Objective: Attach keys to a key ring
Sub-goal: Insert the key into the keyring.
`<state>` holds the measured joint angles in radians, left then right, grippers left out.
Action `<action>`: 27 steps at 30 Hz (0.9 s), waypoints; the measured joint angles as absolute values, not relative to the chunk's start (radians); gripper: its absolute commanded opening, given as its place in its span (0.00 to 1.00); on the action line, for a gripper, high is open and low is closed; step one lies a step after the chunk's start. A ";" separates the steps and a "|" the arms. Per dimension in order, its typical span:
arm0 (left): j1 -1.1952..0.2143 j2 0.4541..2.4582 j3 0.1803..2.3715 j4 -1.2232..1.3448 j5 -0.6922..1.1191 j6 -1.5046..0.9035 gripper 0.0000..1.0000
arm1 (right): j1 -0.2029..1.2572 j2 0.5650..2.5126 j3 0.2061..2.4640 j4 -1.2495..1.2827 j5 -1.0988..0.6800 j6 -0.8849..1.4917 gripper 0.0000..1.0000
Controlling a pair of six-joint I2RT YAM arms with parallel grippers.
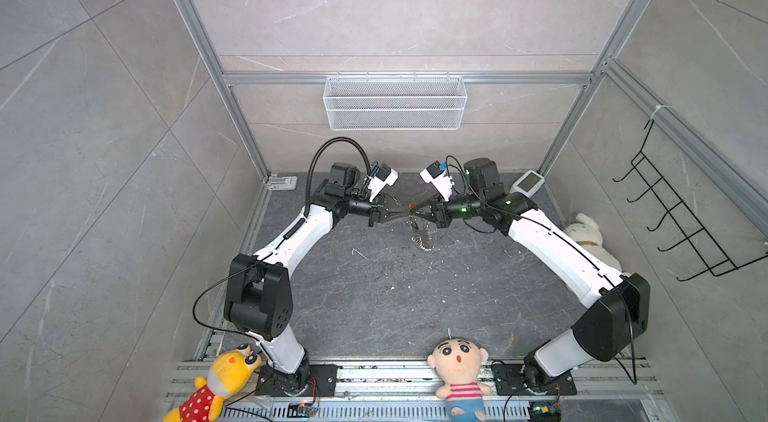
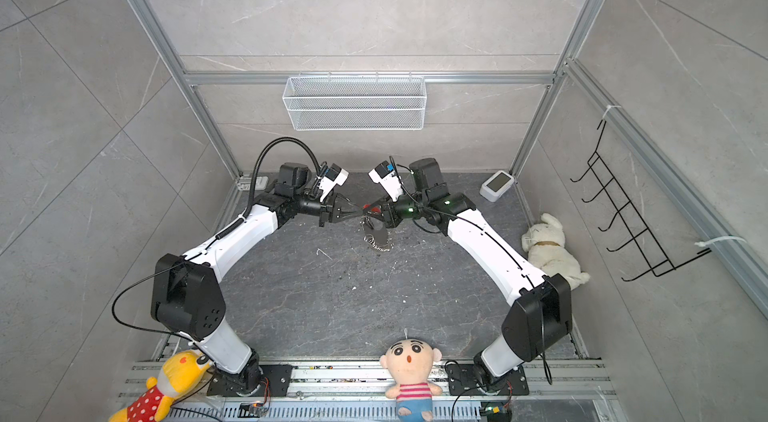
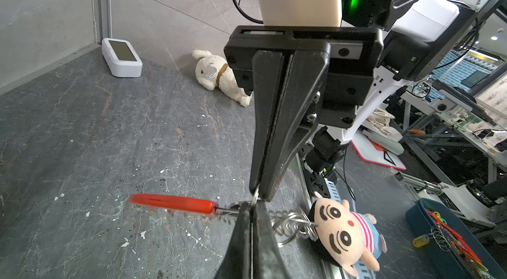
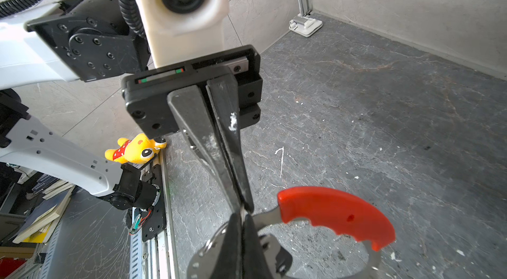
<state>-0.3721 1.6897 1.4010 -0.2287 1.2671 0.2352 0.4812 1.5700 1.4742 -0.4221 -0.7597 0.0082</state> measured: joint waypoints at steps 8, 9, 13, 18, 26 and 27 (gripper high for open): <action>-0.366 1.695 1.410 -0.241 1.261 0.231 0.20 | 0.492 1.573 1.489 -0.419 -0.766 0.030 0.00; -0.366 1.695 1.410 -0.241 1.263 0.231 0.17 | 0.492 1.574 1.489 -0.416 -0.764 0.033 0.00; -0.367 1.695 1.410 -0.249 1.267 0.231 0.04 | 0.492 1.580 1.490 -0.413 -0.755 0.035 0.00; -0.366 1.695 1.410 -0.258 1.271 0.229 0.00 | 0.492 1.582 1.490 -0.414 -0.752 0.034 0.00; -0.364 1.685 1.356 -0.170 1.266 0.197 0.00 | 0.506 1.582 1.491 -0.430 -0.698 0.029 0.02; -0.364 1.679 1.333 -0.138 1.262 0.181 0.00 | 0.511 1.582 1.491 -0.440 -0.681 0.027 0.04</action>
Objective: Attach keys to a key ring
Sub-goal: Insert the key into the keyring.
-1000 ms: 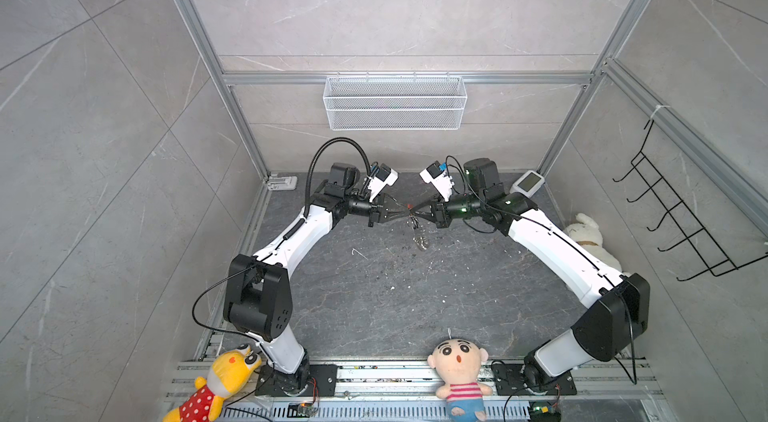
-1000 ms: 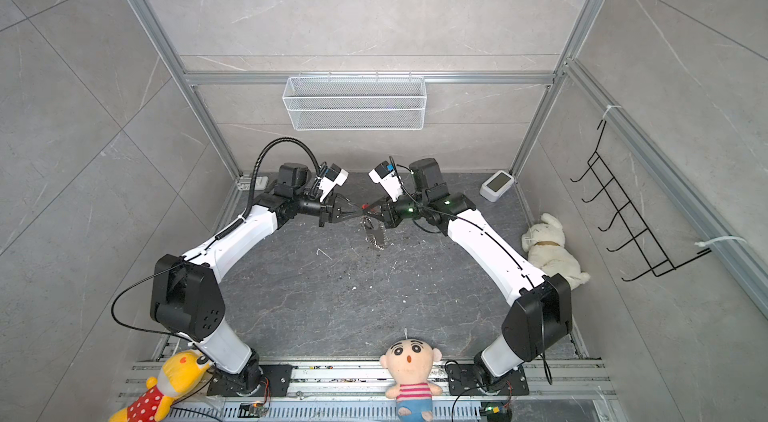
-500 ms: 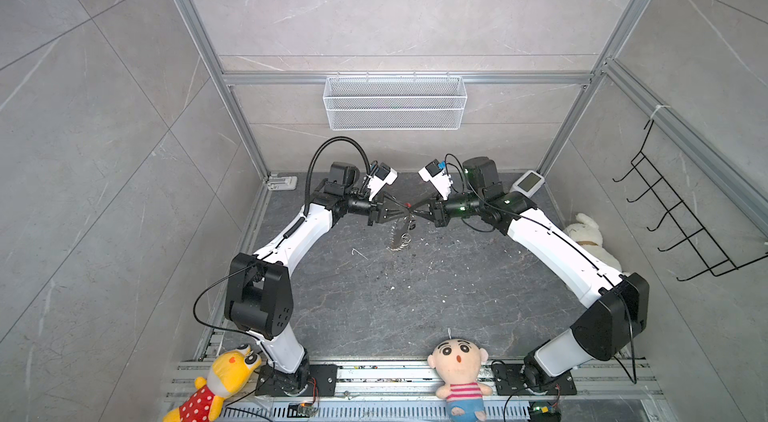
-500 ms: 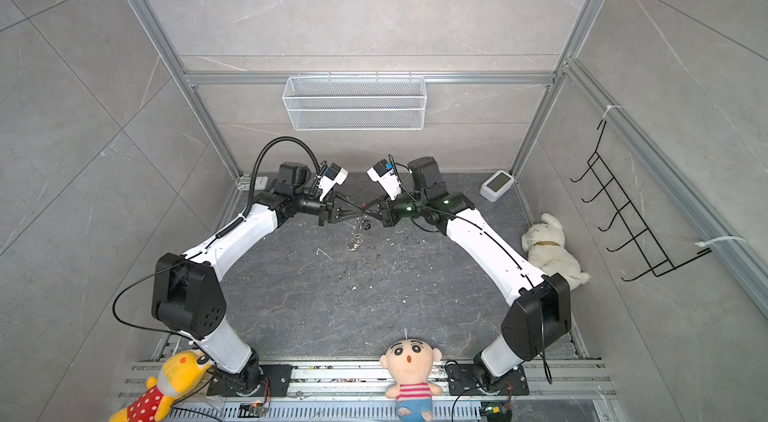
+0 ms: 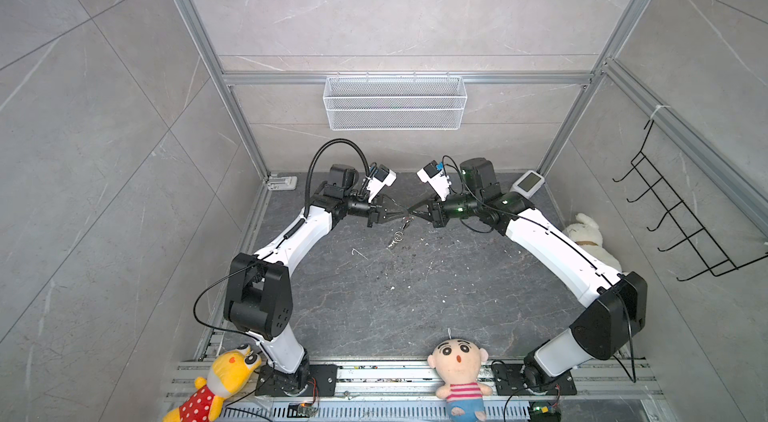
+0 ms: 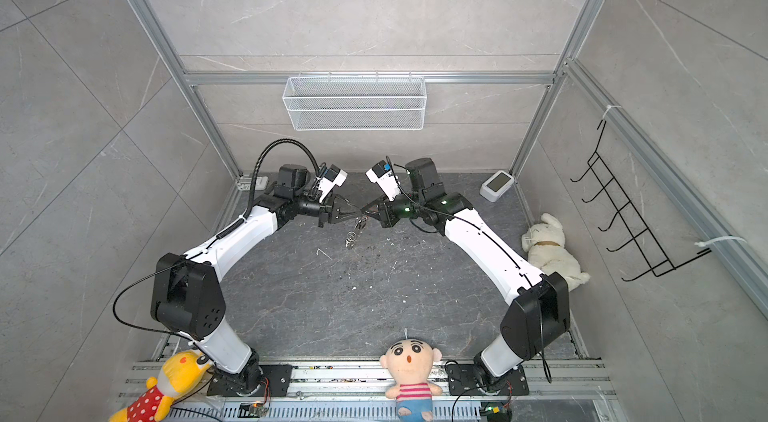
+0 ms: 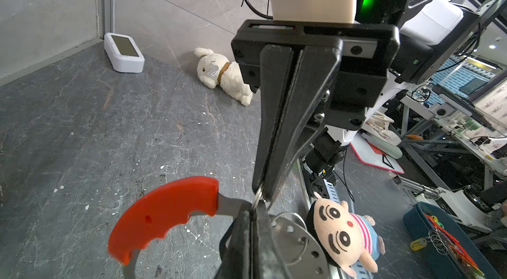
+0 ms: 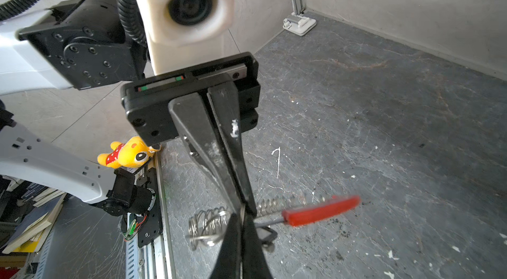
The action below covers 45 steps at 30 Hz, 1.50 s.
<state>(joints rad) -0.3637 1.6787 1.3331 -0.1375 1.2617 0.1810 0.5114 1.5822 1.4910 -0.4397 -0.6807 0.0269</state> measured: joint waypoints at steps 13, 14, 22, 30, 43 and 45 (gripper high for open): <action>-0.387 1.641 1.170 0.294 1.192 -0.098 0.00 | 0.526 1.570 1.491 -0.423 -0.567 0.040 0.33; -0.388 1.641 1.168 0.307 1.187 -0.109 0.00 | 0.526 1.567 1.491 -0.421 -0.561 0.041 0.35; -0.389 1.641 1.114 0.464 1.132 -0.223 0.00 | 0.521 1.439 1.433 -0.389 -0.398 0.044 0.39; -0.412 1.641 1.057 0.741 1.030 -0.393 0.00 | 0.512 1.328 1.323 -0.335 -0.313 0.030 0.35; -0.432 1.649 1.056 0.944 0.999 -0.499 0.00 | 0.520 1.395 1.294 -0.287 -0.295 0.026 0.37; -0.432 1.659 1.056 0.969 0.998 -0.515 0.00 | 0.527 1.395 1.294 -0.283 -0.294 0.023 0.36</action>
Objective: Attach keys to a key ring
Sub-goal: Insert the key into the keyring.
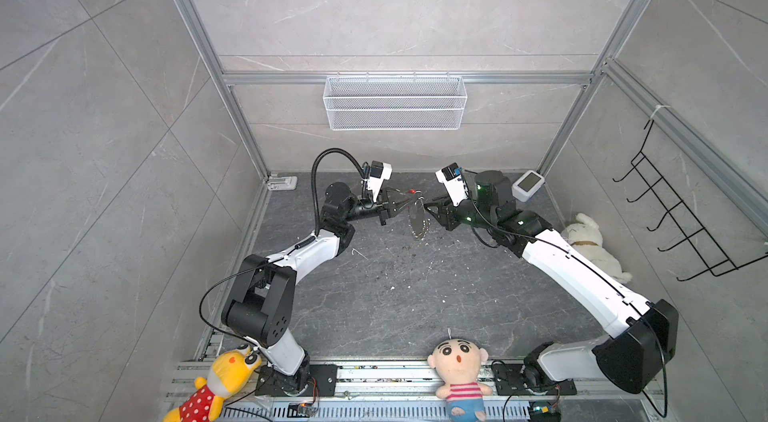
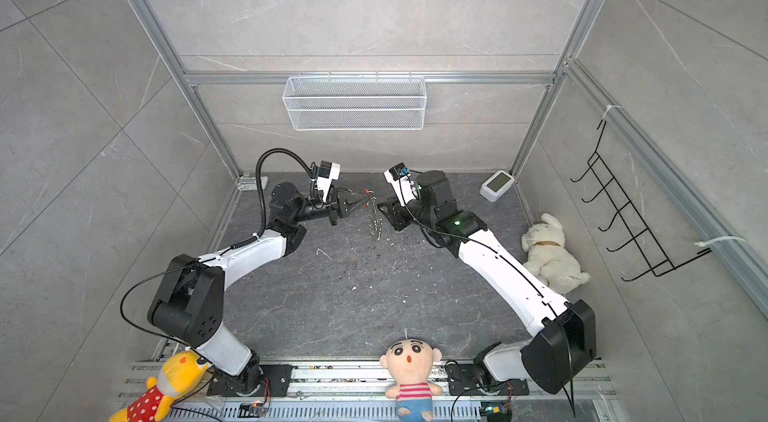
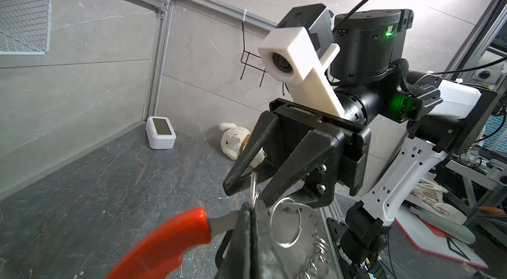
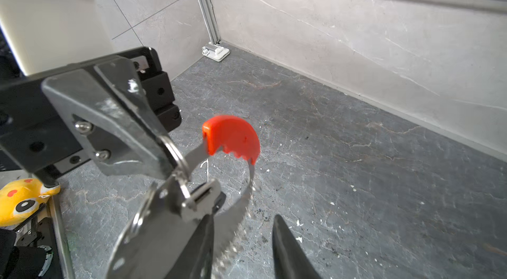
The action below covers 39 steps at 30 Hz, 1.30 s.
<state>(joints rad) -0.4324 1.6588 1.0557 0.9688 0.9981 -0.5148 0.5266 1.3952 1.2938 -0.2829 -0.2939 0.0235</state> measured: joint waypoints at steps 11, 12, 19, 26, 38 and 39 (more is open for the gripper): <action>-0.434 1.680 1.056 0.998 0.997 -0.552 0.00 | 0.548 1.407 1.320 -0.278 -0.283 0.010 0.35; -0.434 1.680 1.056 0.998 0.997 -0.554 0.00 | 0.549 1.411 1.325 -0.278 -0.282 0.007 0.35; -0.434 1.680 1.056 0.999 0.997 -0.555 0.00 | 0.552 1.435 1.350 -0.280 -0.271 -0.015 0.23; -0.431 1.681 1.056 0.999 0.987 -0.556 0.00 | 0.568 1.438 1.356 -0.289 -0.275 -0.022 0.00; -0.432 1.691 1.056 1.005 0.976 -0.562 0.00 | 0.602 1.439 1.346 -0.279 -0.259 0.006 0.00; -0.432 1.692 1.056 1.009 0.976 -0.565 0.00 | 0.602 1.439 1.346 -0.277 -0.259 0.009 0.00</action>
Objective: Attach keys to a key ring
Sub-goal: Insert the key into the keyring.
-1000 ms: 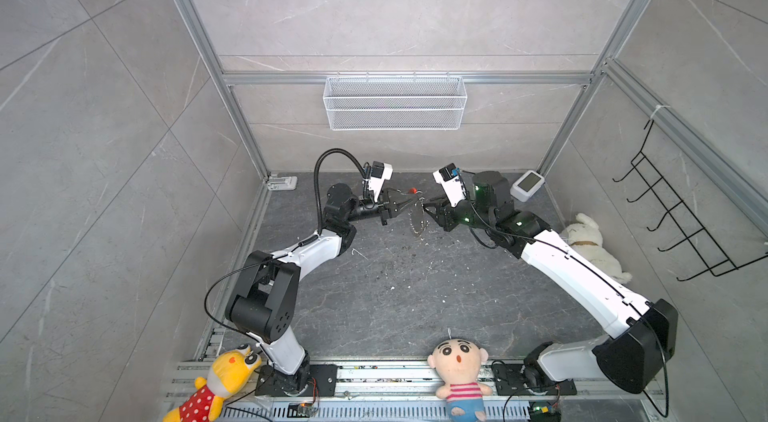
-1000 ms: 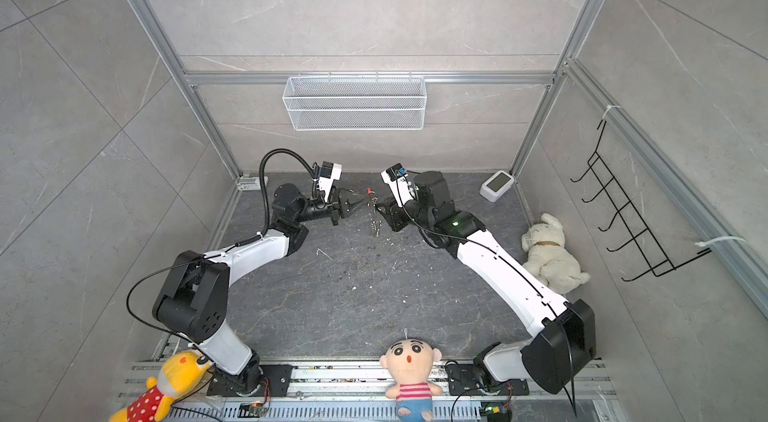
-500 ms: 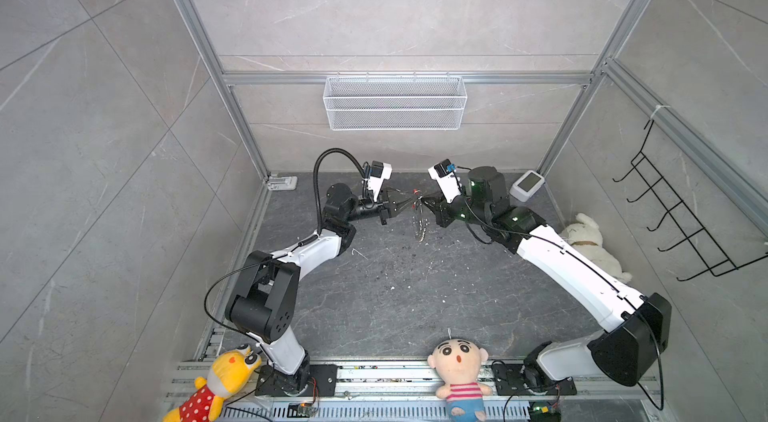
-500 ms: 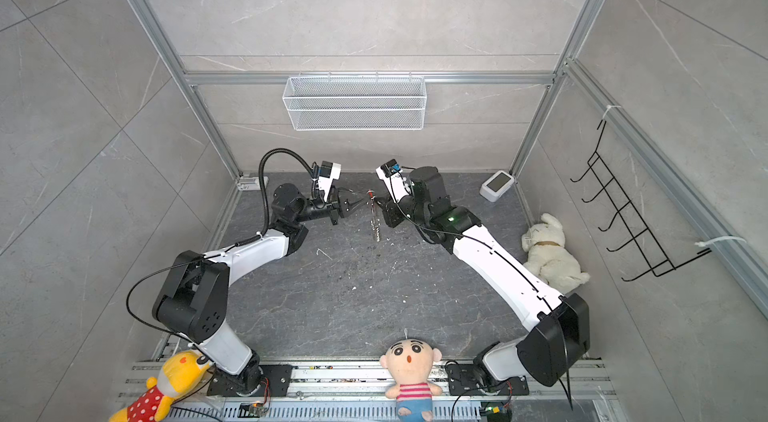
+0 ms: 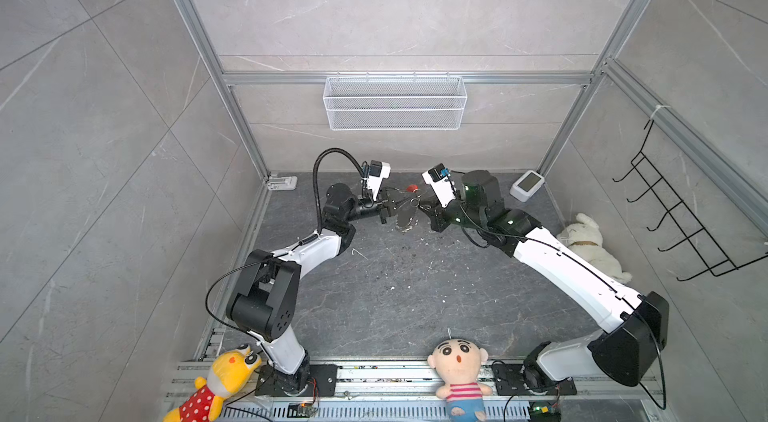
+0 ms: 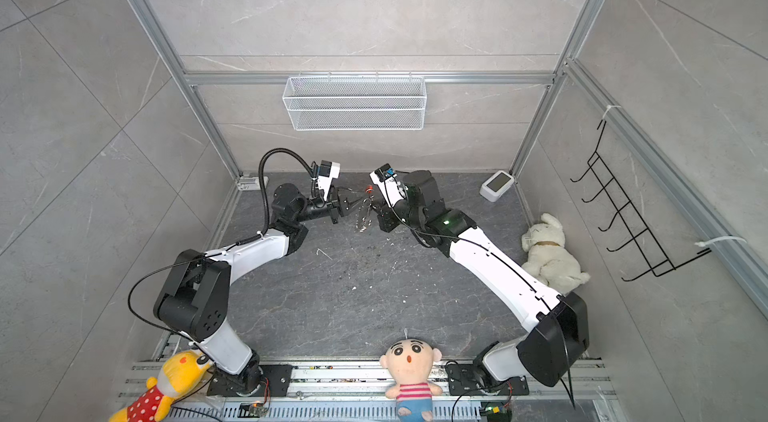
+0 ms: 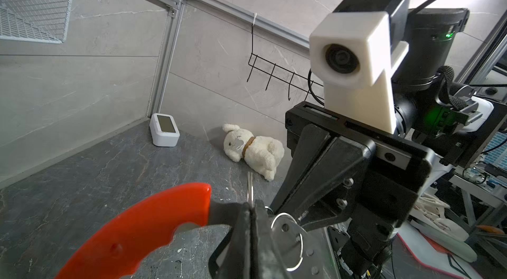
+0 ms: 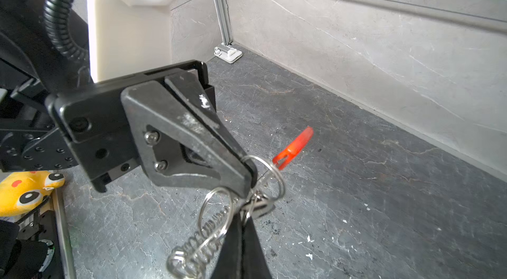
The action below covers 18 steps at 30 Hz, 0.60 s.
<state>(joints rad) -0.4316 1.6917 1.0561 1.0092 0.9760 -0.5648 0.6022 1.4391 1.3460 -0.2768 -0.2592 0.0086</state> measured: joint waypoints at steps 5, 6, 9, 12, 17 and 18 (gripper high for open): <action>-0.432 1.697 1.056 1.027 0.969 -0.574 0.00 | 0.607 1.457 1.347 -0.257 -0.259 0.027 0.00; -0.432 1.699 1.056 1.030 0.968 -0.575 0.00 | 0.608 1.462 1.349 -0.257 -0.265 0.031 0.00; -0.433 1.709 1.056 1.046 0.966 -0.587 0.00 | 0.609 1.481 1.360 -0.258 -0.306 0.037 0.00; -0.445 1.712 1.056 1.067 0.962 -0.599 0.00 | 0.625 1.498 1.374 -0.277 -0.350 0.035 0.00; -0.454 1.712 1.056 1.077 0.963 -0.599 0.00 | 0.636 1.492 1.374 -0.299 -0.337 0.027 0.00; -0.455 1.712 1.056 1.078 0.963 -0.599 0.00 | 0.636 1.488 1.374 -0.302 -0.326 0.025 0.00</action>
<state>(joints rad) -0.4549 1.7119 1.0557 1.0779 0.9630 -0.5995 0.6357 1.4883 1.3739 -0.3019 -0.3256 0.0254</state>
